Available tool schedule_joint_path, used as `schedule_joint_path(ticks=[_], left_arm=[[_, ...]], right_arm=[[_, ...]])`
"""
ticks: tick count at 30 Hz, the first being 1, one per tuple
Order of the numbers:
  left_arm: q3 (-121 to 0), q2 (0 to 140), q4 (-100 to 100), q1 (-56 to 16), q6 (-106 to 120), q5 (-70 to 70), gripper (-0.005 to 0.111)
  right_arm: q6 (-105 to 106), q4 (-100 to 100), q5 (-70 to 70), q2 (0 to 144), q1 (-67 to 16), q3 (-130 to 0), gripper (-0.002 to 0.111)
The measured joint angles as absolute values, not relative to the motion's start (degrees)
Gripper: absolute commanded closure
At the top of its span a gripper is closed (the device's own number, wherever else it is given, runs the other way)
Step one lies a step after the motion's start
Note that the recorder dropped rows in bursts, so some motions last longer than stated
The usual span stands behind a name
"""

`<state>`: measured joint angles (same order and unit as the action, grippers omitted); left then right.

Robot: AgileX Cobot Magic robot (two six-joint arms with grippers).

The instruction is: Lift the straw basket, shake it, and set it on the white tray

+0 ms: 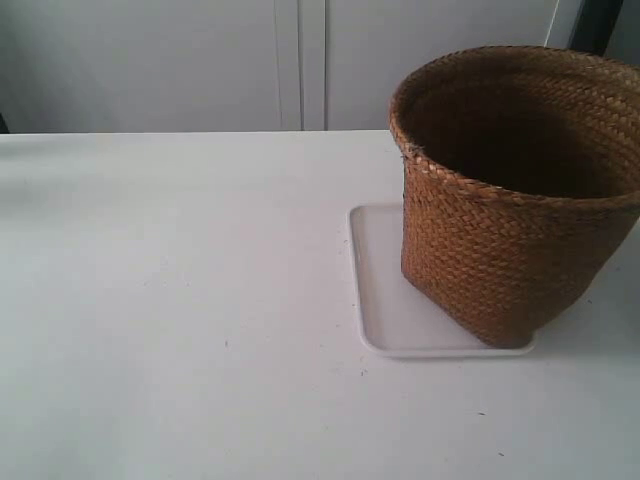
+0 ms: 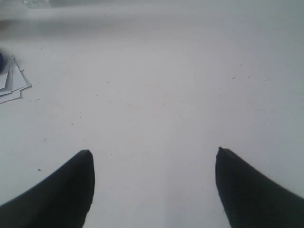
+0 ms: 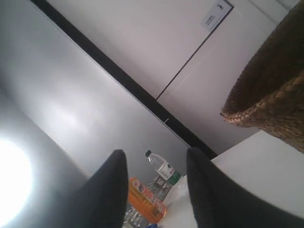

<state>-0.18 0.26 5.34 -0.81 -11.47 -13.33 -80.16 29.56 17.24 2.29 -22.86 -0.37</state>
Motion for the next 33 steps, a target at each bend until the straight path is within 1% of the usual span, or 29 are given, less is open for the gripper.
schedule_joint_path(ticks=[4,10,13,15,17,19,20,21,22,24,26,28,33], left_arm=[[-0.2,0.3,5.3,-0.8,-11.5,-13.3,0.033],[-0.2,0.3,5.3,-0.8,-11.5,-13.3,0.033],[-0.2,0.3,5.3,-0.8,-11.5,-13.3,0.033],[-0.2,0.3,5.3,-0.8,-11.5,-13.3,0.033],[-0.2,0.3,5.3,-0.8,-11.5,-13.3,0.033],[-0.2,0.3,5.3,-0.8,-11.5,-13.3,0.033],[-0.2,0.3,5.3,-0.8,-11.5,-13.3,0.033],[-0.2,0.3,5.3,-0.8,-11.5,-13.3,0.033],[-0.2,0.3,5.3,-0.8,-11.5,-13.3,0.033],[-0.2,0.3,5.3,-0.8,-11.5,-13.3,0.033],[-0.2,0.3,5.3,-0.8,-11.5,-13.3,0.033],[-0.2,0.3,5.3,-0.8,-11.5,-13.3,0.033],[-0.2,0.3,5.3,-0.8,-11.5,-13.3,0.033]], right_arm=[[-82.4,29.0,17.5,1.8,-22.9,-0.4,0.069],[-82.9,28.8,29.8,1.7,-22.9,-0.4,0.069],[-81.2,28.8,32.0,1.7,-22.9,-0.4,0.069],[-70.0,26.7,32.7,1.7,-22.9,-0.4,0.069],[-52.9,25.5,31.8,1.7,-22.9,-0.4,0.069],[-40.4,22.9,24.8,1.7,-22.9,-0.4,0.069],[-32.4,18.6,17.4,1.7,-22.9,-0.4,0.069],[-28.8,16.4,14.5,1.7,-22.9,-0.4,0.069],[-20.0,10.4,9.5,1.7,-22.9,-0.4,0.069],[-6.2,0.0,4.2,1.7,-22.9,-0.4,0.069],[18.0,-18.7,-2.2,1.7,-22.9,-0.4,0.069],[32.2,-29.4,-8.0,1.8,-22.9,-0.3,0.069],[36.2,-33.1,-11.9,1.8,-22.9,-0.1,0.069]])
